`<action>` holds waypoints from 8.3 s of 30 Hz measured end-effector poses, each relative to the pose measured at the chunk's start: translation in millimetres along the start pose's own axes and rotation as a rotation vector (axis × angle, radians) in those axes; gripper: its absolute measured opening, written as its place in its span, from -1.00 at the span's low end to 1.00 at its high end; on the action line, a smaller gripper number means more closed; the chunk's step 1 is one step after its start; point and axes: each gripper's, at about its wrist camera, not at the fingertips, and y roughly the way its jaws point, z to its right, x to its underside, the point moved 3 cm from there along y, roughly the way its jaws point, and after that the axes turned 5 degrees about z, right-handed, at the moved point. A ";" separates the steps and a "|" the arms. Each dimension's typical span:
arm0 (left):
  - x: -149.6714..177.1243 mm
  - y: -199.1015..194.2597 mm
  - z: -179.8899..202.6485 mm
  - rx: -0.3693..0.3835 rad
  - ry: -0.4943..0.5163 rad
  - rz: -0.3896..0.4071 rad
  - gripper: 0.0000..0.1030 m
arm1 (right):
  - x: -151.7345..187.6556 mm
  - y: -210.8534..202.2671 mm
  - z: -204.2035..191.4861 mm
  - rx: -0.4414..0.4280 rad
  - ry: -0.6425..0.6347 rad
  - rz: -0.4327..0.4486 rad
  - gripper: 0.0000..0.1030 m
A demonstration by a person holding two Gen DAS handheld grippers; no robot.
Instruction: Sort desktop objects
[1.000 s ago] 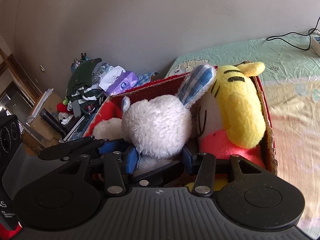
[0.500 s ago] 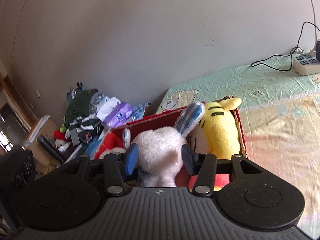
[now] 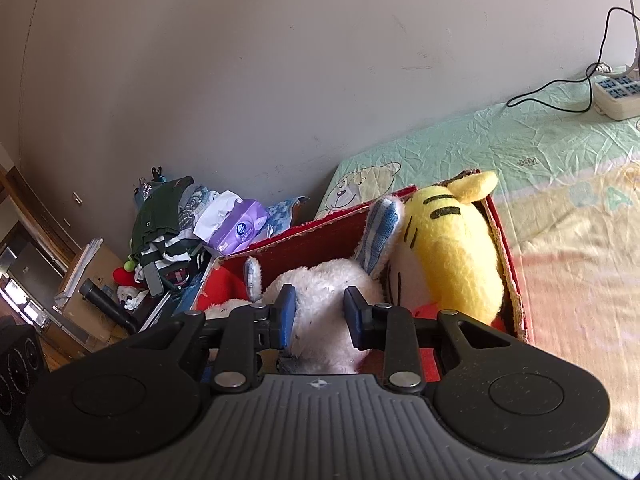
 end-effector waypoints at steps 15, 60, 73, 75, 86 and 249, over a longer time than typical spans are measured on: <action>-11.7 -5.1 69.2 -0.195 -0.049 -0.070 0.98 | -12.2 -90.7 27.8 0.133 -0.006 0.120 -0.15; 33.7 -11.5 94.7 -0.516 -0.194 -0.306 0.98 | 34.0 -126.4 57.3 0.436 -0.173 -0.108 0.33; 28.8 -38.2 24.8 -0.514 -0.187 -0.291 0.98 | 42.4 -84.7 -3.5 0.483 -0.188 -0.108 0.43; 26.9 -40.7 14.7 -0.516 -0.182 -0.288 0.98 | 42.3 -77.6 -12.2 0.493 -0.182 -0.113 0.46; 0.4 -54.8 -23.0 -0.498 -0.145 -0.234 0.98 | 31.0 -56.2 -52.3 0.517 -0.184 -0.083 0.50; 8.0 -46.9 -10.2 -0.372 -0.085 -0.304 0.98 | 25.1 -57.0 -36.0 0.661 -0.094 -0.155 0.52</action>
